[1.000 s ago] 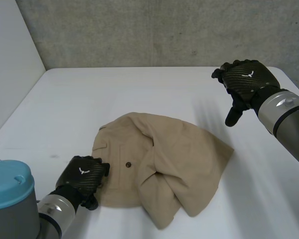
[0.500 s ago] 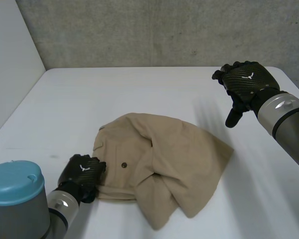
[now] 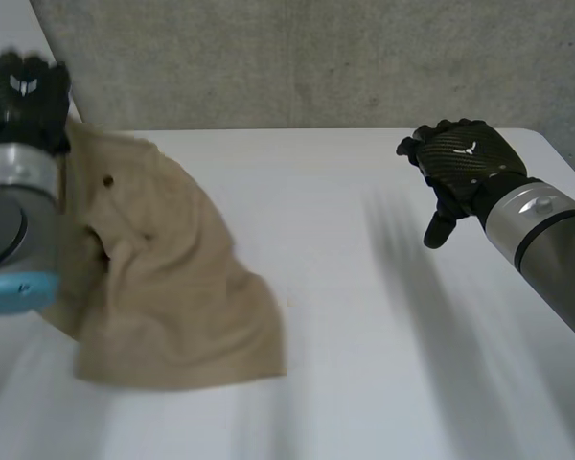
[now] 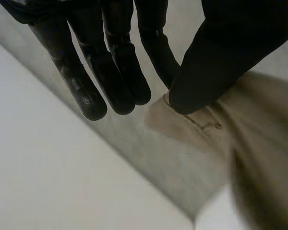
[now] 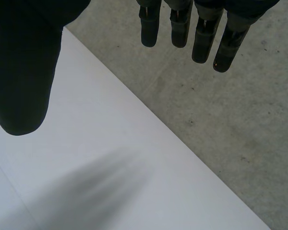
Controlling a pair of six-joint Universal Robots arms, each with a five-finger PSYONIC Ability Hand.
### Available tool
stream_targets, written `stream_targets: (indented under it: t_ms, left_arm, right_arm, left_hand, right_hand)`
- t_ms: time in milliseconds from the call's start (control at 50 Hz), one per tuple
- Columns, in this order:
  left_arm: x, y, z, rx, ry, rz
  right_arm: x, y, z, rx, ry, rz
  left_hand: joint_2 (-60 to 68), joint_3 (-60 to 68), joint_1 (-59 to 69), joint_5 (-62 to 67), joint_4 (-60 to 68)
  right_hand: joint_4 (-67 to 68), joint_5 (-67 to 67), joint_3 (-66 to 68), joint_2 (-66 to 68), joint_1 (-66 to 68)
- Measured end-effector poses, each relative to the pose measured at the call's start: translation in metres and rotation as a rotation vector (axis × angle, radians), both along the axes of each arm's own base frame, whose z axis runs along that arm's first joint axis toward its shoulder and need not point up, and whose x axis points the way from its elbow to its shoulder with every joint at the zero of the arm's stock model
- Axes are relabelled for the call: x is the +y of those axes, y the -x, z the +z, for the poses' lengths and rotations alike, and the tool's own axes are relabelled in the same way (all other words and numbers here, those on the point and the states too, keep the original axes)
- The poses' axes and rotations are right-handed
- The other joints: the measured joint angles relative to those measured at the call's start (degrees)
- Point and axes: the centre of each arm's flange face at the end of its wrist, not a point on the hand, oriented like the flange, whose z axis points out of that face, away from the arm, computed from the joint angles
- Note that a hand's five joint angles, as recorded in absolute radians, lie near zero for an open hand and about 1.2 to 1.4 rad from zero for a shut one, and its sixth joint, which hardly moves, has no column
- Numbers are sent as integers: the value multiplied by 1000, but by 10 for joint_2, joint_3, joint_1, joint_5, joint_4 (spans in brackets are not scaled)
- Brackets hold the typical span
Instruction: Fold the shorts.
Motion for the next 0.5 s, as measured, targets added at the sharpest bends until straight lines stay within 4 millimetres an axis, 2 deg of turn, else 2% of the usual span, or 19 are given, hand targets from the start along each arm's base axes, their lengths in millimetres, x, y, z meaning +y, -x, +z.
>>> stream_targets:
  t_ms: [60, 100, 160, 200, 240, 280, 300, 360, 400, 440, 460, 500]
  left_arm:
    - [8, 27, 20, 42, 67, -89]
    - [19, 54, 28, 73, 94, -184]
    - [37, 91, 28, 98, 98, -326]
    - [54, 119, 22, 106, 85, -446]
    - [68, 138, 15, 103, 68, -531]
    - [79, 151, 6, 90, 44, -599]
    - [95, 167, -9, 68, 9, -682]
    - [125, 191, -39, 17, -68, -820]
    - [142, 201, -60, -18, -122, -893]
    - [152, 205, -73, -41, -158, -931]
    - [162, 208, -88, -67, -203, -969]
    - [172, 209, -103, -93, -251, -1003]
  right_arm:
    - [0, 0, 0, 0, 1, -2]
    - [0, 0, 0, 0, 5, -9]
    - [-2, 1, 1, -2, 13, -20]
    - [-4, 2, 3, -5, 23, -36]
    - [-6, 4, 4, -8, 32, -51]
    - [-8, 5, 6, -11, 44, -67]
    - [-9, 7, 8, -14, 55, -83]
    - [-15, 12, 14, -23, 87, -130]
    - [-18, 15, 17, -27, 105, -154]
    - [-21, 17, 19, -30, 114, -170]
    - [-24, 21, 21, -32, 124, -188]
    - [-27, 23, 22, -33, 130, -198]
  left_hand:
    - [0, 1, 0, 0, 0]
    - [0, 1, 2, 0, 0]
    - [0, 1, 4, 0, 0]
    - [0, 1, 4, 0, 0]
    - [0, 1, 4, 0, 0]
    - [0, 1, 4, 2, 0]
    - [0, 1, 4, 12, 0]
    - [0, 1, 4, 13, 2]
    - [1, 1, 4, 13, 2]
    - [1, 1, 4, 13, 2]
    - [1, 2, 4, 13, 2]
    - [1, 2, 4, 13, 2]
  right_hand:
    - [0, 0, 0, 0, 0]
    - [0, 0, 0, 0, 0]
    - [0, 0, 0, 0, 0]
    - [0, 0, 0, 0, 0]
    - [0, 0, 0, 0, 0]
    - [0, 0, 0, 0, 0]
    - [0, 0, 0, 0, 0]
    - [0, 0, 0, 0, 0]
    - [0, 0, 0, 0, 0]
    - [0, 0, 0, 0, 0]
    - [0, 0, 0, 0, 0]
    - [0, 0, 0, 0, 0]
